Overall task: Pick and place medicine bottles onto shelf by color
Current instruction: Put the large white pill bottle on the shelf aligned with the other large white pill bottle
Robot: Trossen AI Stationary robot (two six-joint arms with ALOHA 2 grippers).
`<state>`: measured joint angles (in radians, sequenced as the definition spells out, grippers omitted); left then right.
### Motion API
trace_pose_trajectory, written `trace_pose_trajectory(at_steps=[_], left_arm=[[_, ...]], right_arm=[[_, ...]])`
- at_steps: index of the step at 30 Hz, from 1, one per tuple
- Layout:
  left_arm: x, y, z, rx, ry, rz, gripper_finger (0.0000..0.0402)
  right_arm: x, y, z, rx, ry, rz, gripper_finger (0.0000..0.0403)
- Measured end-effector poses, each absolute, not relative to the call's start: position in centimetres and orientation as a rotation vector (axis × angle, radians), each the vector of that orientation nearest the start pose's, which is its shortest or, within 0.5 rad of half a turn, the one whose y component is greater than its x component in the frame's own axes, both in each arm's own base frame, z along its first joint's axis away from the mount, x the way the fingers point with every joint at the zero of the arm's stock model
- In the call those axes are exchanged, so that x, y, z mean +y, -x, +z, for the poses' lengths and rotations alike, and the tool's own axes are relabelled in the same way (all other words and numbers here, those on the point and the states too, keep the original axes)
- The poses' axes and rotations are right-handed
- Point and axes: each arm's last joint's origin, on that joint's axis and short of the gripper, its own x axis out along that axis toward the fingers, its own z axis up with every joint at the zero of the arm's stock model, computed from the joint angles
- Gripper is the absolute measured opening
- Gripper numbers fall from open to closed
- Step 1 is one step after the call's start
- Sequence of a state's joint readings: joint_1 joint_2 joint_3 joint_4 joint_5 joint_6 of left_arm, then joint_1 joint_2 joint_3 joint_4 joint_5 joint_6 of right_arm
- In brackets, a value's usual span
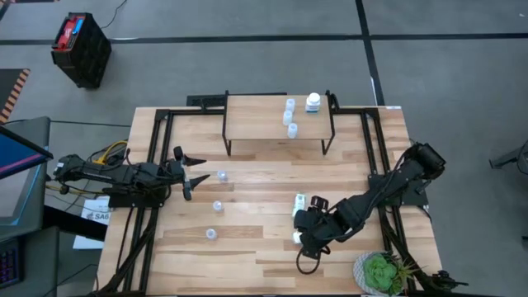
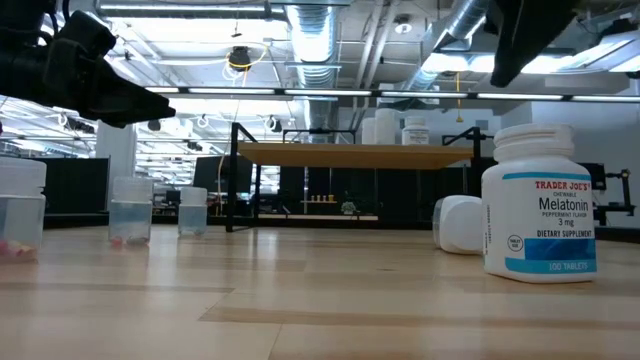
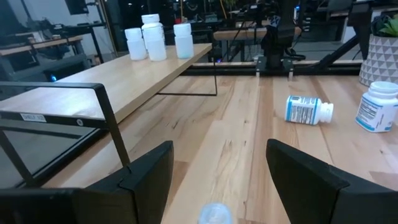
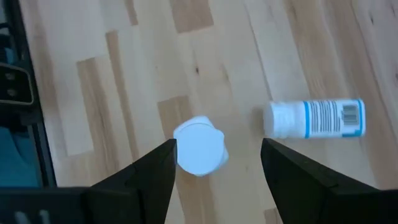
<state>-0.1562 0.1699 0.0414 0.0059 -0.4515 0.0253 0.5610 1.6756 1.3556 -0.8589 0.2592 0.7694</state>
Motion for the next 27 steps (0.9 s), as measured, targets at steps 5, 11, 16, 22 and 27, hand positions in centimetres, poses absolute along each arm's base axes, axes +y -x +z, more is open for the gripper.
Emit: trace_pose_trajectory(at_steps=[5, 11, 16, 22, 27], left_arm=[[-0.4, -10.4, 16.5, 0.122, -0.07, 0.293, 0.0245], [-0.4, -10.4, 16.5, 0.123, -0.071, 0.293, 0.0245], [-0.4, -10.4, 16.5, 0.124, -0.077, 0.281, 0.0245], [-0.5, -10.5, 16.5, 0.124, -0.075, 0.247, 0.0245], [-0.5, -10.5, 16.5, 0.124, -0.075, 0.247, 0.0245]], right_arm=[[17.4, -29.2, 25.9, 1.064, -0.135, -0.078, 0.0256], [17.8, -29.8, 26.3, 0.99, -0.112, -0.011, 0.0256], [17.8, -29.8, 26.3, 0.988, -0.2, -0.058, 0.0256], [17.6, -29.8, 26.2, 1.025, -0.297, -0.08, 0.0256], [17.5, -29.9, 26.2, 1.069, -0.342, -0.027, 0.0256]])
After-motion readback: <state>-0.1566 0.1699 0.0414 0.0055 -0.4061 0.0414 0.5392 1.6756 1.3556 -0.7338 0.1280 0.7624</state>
